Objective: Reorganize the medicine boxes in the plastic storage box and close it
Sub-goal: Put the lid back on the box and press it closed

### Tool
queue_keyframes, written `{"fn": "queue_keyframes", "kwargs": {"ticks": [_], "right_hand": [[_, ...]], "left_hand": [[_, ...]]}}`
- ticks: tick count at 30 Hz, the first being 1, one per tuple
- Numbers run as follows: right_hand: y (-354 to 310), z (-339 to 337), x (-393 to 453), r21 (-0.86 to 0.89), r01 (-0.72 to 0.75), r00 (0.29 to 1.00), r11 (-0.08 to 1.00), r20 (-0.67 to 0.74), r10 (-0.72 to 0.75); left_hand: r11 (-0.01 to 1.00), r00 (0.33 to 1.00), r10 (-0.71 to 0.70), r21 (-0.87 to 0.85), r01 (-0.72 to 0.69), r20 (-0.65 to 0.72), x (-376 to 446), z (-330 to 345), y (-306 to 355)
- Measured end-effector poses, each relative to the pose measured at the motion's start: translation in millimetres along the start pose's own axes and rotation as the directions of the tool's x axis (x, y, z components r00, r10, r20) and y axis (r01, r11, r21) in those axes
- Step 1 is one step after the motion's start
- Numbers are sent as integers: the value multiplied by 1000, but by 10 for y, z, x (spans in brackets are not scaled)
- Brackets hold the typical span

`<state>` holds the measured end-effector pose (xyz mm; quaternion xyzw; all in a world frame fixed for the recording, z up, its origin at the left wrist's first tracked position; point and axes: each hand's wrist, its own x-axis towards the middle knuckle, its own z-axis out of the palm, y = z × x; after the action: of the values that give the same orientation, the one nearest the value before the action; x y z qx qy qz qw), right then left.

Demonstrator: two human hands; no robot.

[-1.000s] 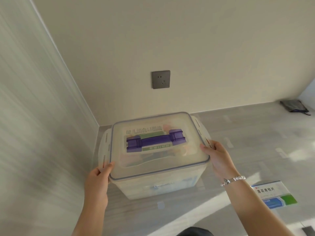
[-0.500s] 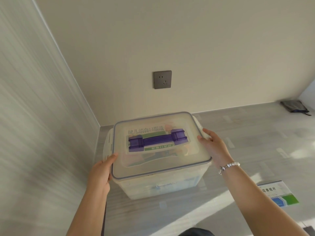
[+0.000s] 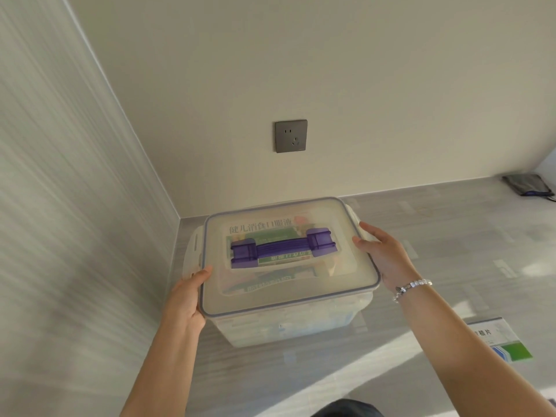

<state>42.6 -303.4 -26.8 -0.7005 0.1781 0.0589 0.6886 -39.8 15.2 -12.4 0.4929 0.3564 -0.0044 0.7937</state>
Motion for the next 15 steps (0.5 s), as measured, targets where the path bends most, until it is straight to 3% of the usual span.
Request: {"fn": "queue_keyframes", "kwargs": {"ticks": [3,5,9,11,15], "right_hand": [[-8,42,-33,-162,53,998,985,-11,-55],[17,57,-58,-292,92,996,952,30,-87],[87,71,-50,-560,142,987,816,18,-159],[67,89,-38,-610,141,986,779,16,-165],[22,110,-69,-558,131,990,819,34,-134]], "left_hand": [[996,998,68,51,-67,-13,7,-13,-59],[972,978,202,137,-192,-58,-1,-41,-122],[815,908,419,447,-369,-15,-15,-81,-162],[743,904,427,557,-371,32,8,-93,-141],[762,948,300,571,-304,104,31,-85,-45]]}}
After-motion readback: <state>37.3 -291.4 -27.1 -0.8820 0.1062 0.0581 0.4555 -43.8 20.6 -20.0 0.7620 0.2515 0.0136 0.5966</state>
